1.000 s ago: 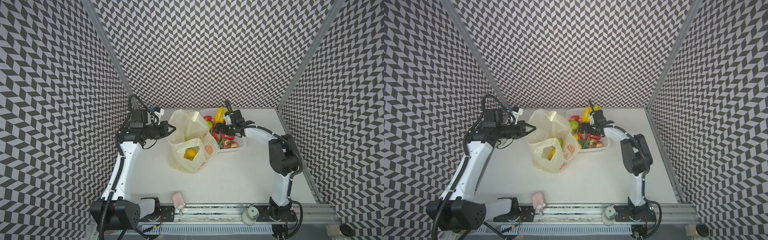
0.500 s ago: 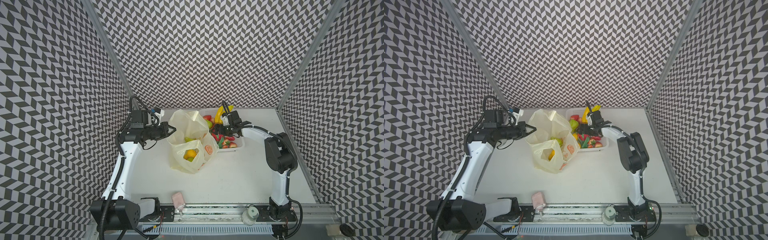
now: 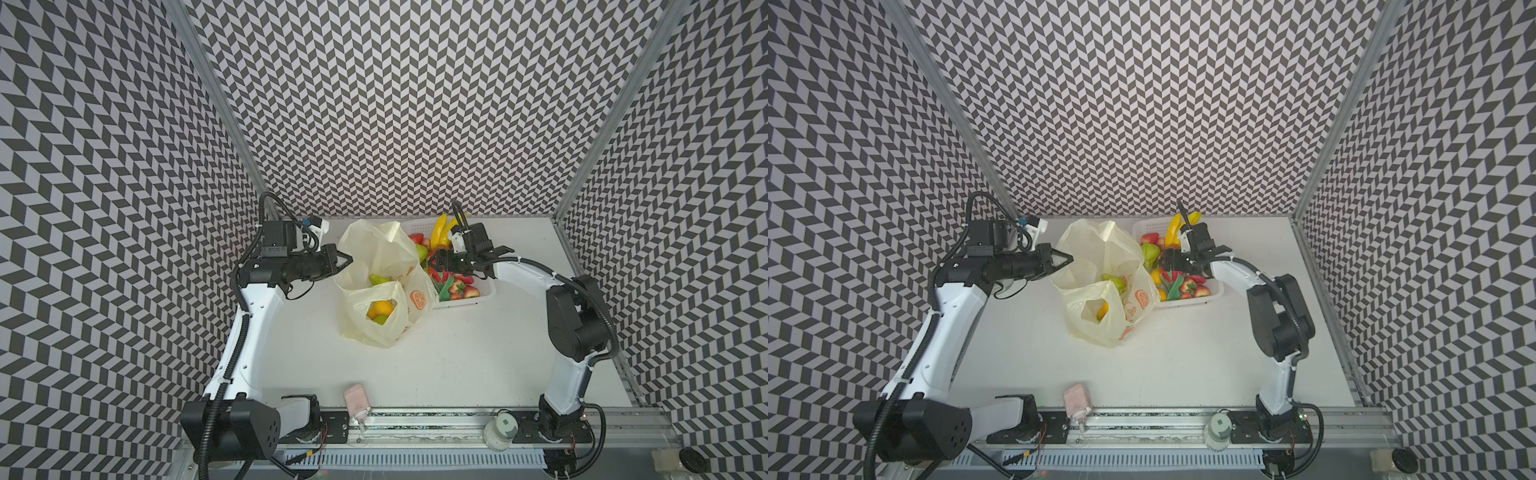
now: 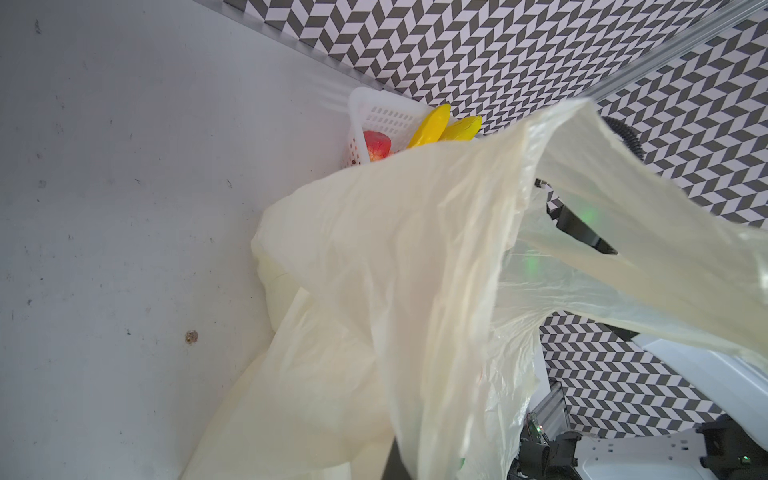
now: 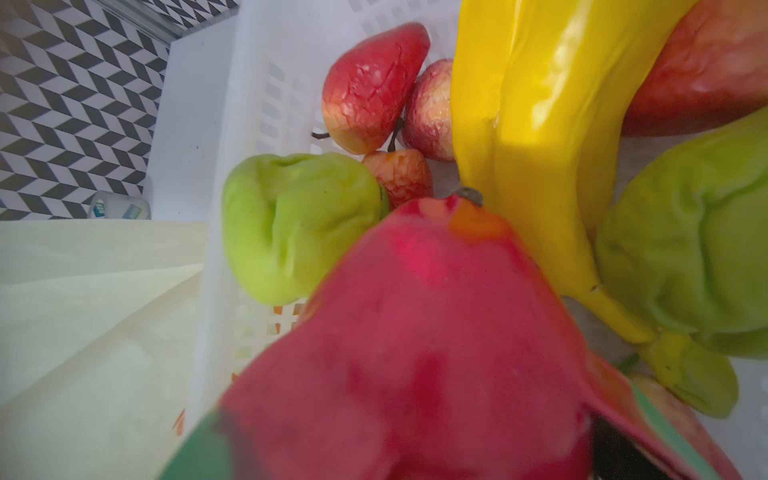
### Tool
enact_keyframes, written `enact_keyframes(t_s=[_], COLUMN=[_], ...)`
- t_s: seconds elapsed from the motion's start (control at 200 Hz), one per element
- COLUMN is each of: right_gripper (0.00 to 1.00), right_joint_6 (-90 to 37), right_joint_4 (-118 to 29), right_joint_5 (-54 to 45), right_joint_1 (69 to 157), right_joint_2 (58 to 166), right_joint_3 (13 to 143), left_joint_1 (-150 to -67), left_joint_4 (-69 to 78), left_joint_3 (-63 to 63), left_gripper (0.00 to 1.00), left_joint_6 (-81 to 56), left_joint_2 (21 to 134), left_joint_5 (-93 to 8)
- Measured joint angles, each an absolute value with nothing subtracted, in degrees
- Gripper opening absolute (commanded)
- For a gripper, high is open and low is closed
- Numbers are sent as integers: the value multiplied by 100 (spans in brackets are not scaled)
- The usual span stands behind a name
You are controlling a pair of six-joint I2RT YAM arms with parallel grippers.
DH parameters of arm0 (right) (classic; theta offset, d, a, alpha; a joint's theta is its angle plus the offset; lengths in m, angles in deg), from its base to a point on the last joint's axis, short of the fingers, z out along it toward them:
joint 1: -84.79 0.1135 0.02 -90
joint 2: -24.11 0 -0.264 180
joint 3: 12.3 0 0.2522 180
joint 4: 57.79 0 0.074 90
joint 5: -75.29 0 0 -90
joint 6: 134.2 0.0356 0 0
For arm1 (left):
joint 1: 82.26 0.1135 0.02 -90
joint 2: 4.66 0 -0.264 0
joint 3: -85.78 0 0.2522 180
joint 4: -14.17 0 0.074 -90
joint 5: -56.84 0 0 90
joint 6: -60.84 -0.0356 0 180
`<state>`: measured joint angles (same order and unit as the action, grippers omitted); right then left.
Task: Place the fake fruits into the plastic bag and tie a complex knot
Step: 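Lower the right gripper and grasp the red dragon fruit in the basket, then lift the dragon fruit and carry it into the bag with the right gripper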
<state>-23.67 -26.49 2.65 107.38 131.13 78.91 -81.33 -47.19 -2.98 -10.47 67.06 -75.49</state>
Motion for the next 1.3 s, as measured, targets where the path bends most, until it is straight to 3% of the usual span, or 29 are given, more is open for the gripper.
enact_keyframes(t_s=[0.411, 0.776, 1.107, 1.297], right_gripper=[58, 57, 56, 54], right_joint_6=[-2529, -2579, -2428, -2273], right_joint_4=[-2599, -2874, -3093, -3329], right_joint_5=[-268, -738, 68, 270], right_joint_1=[10613, 10561, 10631, 11328], right_joint_2=[12068, 10416, 9078, 8357], right_joint_3=[7692, 6934, 6394, 5968], left_joint_1=[-8133, -8135, -8135, -8137], left_joint_4=[-4712, -4651, -4612, -4596], left_joint_3=[-267, -167, -130, -84], left_gripper=[0, 0, 0, 0], left_joint_6=[-1042, -1020, -1005, -1003], left_joint_2=[6689, 6680, 6667, 6667], left_joint_5=[-7638, -7741, -7780, -7785])
